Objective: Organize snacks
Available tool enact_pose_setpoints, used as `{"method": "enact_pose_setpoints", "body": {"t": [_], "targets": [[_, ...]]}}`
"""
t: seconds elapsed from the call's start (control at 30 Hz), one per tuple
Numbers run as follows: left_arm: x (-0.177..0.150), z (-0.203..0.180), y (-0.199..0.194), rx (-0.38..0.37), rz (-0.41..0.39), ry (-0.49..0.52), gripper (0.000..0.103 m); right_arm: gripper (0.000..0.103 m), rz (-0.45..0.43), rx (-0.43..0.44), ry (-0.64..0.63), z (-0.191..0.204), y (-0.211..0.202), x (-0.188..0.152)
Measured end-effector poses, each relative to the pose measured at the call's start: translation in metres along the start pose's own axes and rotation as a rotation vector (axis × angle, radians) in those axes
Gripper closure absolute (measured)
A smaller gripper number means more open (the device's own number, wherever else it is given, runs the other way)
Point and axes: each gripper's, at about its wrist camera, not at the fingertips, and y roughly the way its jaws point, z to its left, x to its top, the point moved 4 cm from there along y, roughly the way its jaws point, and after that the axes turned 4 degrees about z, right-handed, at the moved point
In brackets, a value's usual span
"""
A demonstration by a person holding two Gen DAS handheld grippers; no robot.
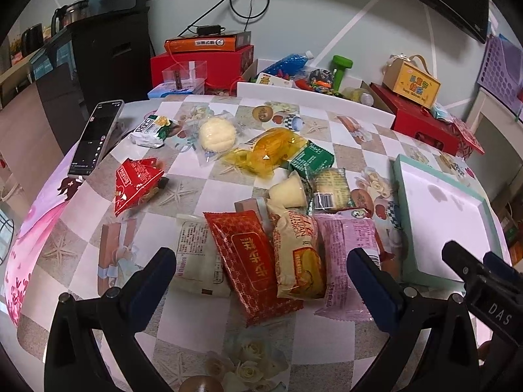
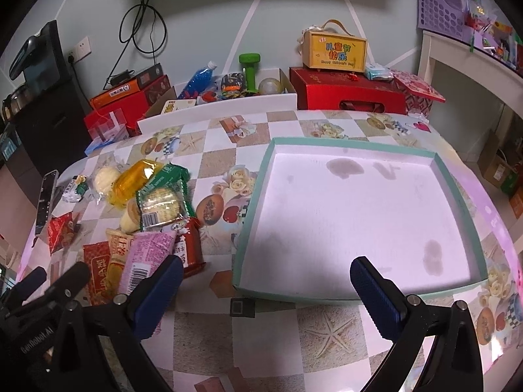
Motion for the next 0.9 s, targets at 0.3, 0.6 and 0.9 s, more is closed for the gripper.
{"method": "enact_pose_setpoints", "body": {"t": [0.3, 0.6, 0.9], "targets": [[0.003, 0.005, 0.001, 0.013, -0.012, -0.022, 0.0, 0.0, 0.012, 0.025, -0.032, 0.001, 0.008, -0.01], [0.002, 0.002, 0.005, 0.026, -0.004, -0.017, 0.0, 0.0, 0.031, 0.032, -0.024, -0.004, 0.014, -0.014], [0.003, 0.002, 0.005, 0.015, -0.02, -0.028, 0.0, 0.0, 0.043, 0.032, -0.001, -0.01, 0.016, -0.015]]}}
